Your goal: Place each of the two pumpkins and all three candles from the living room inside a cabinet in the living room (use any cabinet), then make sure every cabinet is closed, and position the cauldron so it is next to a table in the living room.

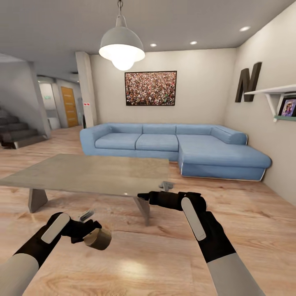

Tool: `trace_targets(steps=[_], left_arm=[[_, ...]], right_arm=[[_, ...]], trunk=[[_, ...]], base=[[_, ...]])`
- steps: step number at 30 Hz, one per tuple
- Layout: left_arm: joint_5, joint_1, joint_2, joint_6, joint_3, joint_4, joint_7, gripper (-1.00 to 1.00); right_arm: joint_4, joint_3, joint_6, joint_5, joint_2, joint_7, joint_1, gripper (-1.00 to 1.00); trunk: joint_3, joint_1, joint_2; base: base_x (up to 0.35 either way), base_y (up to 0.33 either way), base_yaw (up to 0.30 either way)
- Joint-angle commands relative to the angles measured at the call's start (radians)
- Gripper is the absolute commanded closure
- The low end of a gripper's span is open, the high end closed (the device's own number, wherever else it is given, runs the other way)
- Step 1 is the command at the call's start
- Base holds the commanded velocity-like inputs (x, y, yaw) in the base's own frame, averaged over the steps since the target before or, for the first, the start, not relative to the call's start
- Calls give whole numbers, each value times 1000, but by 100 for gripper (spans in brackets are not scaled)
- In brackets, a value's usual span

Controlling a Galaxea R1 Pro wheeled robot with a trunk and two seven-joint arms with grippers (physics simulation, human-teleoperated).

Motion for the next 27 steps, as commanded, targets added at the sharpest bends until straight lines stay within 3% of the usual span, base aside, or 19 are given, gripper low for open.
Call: trace_targets(steps=[1, 10, 27], left_arm=[[16, -1, 1, -2, -3, -1, 8, 100], [23, -1, 6, -1, 46, 10, 1, 100], [23, -1, 15, -1, 50, 15, -6, 100]], right_arm=[[-1, -1, 4, 8, 0, 8, -1, -100], [1, -1, 3, 7, 0, 8, -1, -100], [1, -1, 2, 7, 0, 7, -1, -100]], trunk=[[-1, 0, -1], [-1, 0, -1], [-1, 0, -1]], base=[[0, 0, 273], [-121, 25, 273], [-63, 4, 273]])
